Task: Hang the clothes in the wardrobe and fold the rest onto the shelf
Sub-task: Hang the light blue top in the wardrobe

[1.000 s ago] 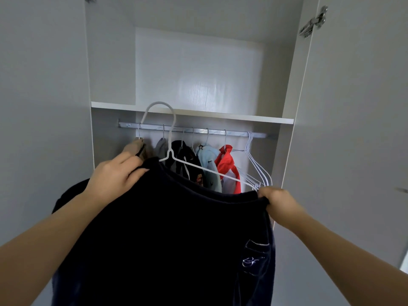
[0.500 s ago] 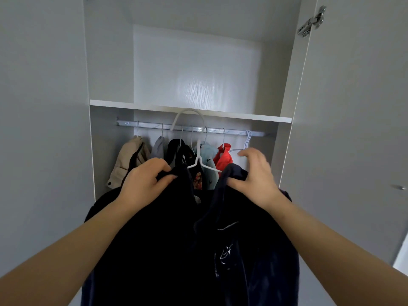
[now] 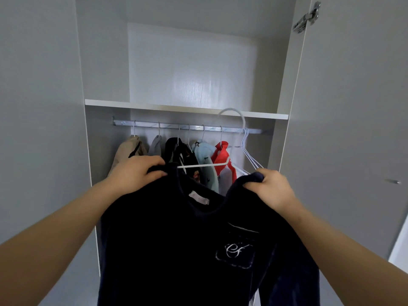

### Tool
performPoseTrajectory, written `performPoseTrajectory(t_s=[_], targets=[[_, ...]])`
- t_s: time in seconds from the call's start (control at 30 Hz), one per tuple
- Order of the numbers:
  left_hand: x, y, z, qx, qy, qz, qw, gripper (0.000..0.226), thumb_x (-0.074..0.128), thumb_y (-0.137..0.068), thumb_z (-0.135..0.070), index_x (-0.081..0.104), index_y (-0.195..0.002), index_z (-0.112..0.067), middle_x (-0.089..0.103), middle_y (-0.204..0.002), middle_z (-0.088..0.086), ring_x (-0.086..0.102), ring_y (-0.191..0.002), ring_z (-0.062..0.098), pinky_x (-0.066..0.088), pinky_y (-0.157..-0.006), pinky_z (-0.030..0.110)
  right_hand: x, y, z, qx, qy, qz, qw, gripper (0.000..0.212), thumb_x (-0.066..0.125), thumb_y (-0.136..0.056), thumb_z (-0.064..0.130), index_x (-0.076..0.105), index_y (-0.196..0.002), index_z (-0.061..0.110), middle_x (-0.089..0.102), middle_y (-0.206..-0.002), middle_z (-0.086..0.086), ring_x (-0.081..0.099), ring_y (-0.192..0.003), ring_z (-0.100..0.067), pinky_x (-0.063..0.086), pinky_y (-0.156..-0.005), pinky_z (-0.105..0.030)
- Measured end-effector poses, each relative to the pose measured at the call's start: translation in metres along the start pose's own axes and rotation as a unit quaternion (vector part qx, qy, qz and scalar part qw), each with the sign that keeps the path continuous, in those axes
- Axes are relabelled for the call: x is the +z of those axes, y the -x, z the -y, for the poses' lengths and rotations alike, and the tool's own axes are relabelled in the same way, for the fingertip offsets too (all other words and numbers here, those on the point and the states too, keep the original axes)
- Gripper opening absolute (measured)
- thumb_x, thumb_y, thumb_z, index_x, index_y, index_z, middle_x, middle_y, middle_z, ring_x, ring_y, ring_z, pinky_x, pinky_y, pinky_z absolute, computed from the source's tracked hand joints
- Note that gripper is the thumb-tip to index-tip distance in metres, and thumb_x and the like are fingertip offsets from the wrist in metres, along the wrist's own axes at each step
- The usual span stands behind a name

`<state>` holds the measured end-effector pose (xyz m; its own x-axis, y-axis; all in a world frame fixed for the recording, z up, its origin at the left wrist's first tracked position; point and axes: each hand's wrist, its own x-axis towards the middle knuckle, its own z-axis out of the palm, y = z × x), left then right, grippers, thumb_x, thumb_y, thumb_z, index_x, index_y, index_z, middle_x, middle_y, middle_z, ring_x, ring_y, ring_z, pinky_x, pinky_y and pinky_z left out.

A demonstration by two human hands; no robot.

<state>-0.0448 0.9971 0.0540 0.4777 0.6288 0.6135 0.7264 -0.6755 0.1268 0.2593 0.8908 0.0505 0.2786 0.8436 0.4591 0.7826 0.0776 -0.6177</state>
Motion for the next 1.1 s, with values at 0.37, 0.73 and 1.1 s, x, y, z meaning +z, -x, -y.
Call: performPoseTrajectory(t_s=[0.37, 0.73, 1.1], targets=[[0.026, -0.013, -0.040, -0.010, 0.012, 0.053, 0.998, 0.041, 0.044, -0.093, -0.047, 0.038, -0.057, -0.029, 0.044, -0.054, -0.007, 0.046, -0.052, 0.007, 0.033, -0.049, 0.027, 0.017, -0.002, -0.001, -0.083, 0.000, -0.005, 0.996, 0.014, 0.069, -0.076, 0.024, 0.055, -0.074, 0.028, 0.063, -0.077, 0.000, 0.058, -0.080, -0.024, 0.049, -0.074, -0.036], [0.022, -0.018, -0.029, -0.103, 0.028, -0.100, 0.989, 0.043, 0.052, -0.090, -0.043, 0.053, -0.060, -0.011, 0.048, -0.057, 0.001, 0.052, -0.061, 0.018, 0.036, -0.053, 0.031, -0.009, -0.005, -0.047, 0.012, 0.188, 0.053, 0.981, 0.032, 0.044, -0.089, 0.009, 0.057, -0.117, 0.013, 0.059, -0.122, -0.009, 0.051, -0.112, -0.031, 0.039, -0.093, -0.035], [0.048, -0.015, -0.061, -0.090, 0.159, -0.039, 0.982, 0.028, 0.067, -0.083, -0.033, 0.051, -0.059, -0.036, 0.049, -0.054, -0.011, 0.047, -0.053, 0.003, 0.034, -0.053, 0.023, 0.008, -0.002, -0.020, -0.001, 0.004, 0.110, 0.994, 0.046, 0.054, -0.090, 0.043, 0.048, -0.059, 0.010, 0.047, -0.051, 0.002, 0.046, -0.054, -0.015, 0.039, -0.058, -0.030]])
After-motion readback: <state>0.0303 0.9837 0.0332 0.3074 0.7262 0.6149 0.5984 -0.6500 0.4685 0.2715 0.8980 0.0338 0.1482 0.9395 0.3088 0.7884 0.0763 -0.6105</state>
